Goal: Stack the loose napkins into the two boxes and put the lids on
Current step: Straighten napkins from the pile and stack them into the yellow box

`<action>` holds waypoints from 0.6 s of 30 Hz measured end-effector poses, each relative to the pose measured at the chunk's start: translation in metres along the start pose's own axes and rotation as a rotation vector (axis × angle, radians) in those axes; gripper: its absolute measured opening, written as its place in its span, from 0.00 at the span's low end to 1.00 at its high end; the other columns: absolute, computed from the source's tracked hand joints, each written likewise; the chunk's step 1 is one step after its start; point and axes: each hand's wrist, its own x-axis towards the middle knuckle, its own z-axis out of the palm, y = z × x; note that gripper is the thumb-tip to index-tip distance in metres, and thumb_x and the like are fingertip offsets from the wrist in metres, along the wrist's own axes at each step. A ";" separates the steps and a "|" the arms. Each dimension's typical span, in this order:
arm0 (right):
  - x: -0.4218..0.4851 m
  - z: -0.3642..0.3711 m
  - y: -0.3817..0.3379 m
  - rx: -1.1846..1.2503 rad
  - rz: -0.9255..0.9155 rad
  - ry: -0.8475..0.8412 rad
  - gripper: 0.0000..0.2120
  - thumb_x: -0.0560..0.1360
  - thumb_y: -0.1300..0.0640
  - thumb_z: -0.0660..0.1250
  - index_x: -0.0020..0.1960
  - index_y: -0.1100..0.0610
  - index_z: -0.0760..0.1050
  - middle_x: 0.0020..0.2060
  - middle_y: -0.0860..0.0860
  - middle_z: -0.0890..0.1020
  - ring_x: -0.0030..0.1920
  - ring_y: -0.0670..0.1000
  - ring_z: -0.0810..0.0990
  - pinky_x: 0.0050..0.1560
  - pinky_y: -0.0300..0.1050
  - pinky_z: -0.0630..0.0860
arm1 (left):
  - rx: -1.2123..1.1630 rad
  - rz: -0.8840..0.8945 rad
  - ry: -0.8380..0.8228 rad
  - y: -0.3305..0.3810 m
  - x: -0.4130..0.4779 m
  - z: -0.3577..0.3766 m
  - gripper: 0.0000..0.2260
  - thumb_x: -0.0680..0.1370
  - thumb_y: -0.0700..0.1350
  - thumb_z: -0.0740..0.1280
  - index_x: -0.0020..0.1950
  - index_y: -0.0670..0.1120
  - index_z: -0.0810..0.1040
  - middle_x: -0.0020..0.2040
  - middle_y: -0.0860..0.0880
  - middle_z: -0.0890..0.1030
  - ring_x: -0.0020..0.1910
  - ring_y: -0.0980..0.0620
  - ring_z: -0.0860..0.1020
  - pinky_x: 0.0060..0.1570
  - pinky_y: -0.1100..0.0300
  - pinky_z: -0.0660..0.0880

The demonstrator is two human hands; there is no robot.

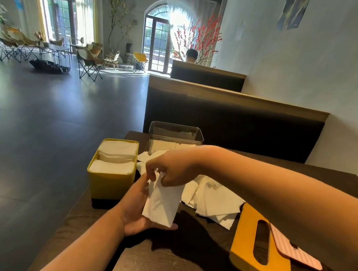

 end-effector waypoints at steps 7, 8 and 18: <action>0.013 0.013 0.014 0.085 0.022 0.100 0.25 0.81 0.60 0.71 0.74 0.49 0.66 0.58 0.51 0.78 0.55 0.53 0.79 0.52 0.45 0.82 | -0.096 -0.024 -0.023 0.002 -0.001 -0.003 0.41 0.70 0.79 0.62 0.69 0.50 0.83 0.59 0.38 0.84 0.55 0.36 0.84 0.63 0.22 0.70; 0.015 0.017 0.019 0.109 0.031 0.121 0.26 0.81 0.59 0.71 0.74 0.48 0.65 0.59 0.51 0.79 0.55 0.53 0.80 0.55 0.47 0.83 | -0.083 -0.031 -0.022 0.001 -0.003 -0.001 0.39 0.71 0.76 0.64 0.69 0.49 0.83 0.58 0.38 0.84 0.55 0.37 0.84 0.62 0.22 0.71; -0.029 0.050 0.086 0.144 0.215 0.326 0.04 0.80 0.52 0.69 0.55 0.47 0.78 0.47 0.43 0.79 0.48 0.47 0.79 0.50 0.41 0.79 | -0.055 0.012 0.111 0.005 -0.003 0.004 0.22 0.78 0.49 0.69 0.70 0.44 0.76 0.61 0.40 0.85 0.56 0.43 0.83 0.63 0.29 0.74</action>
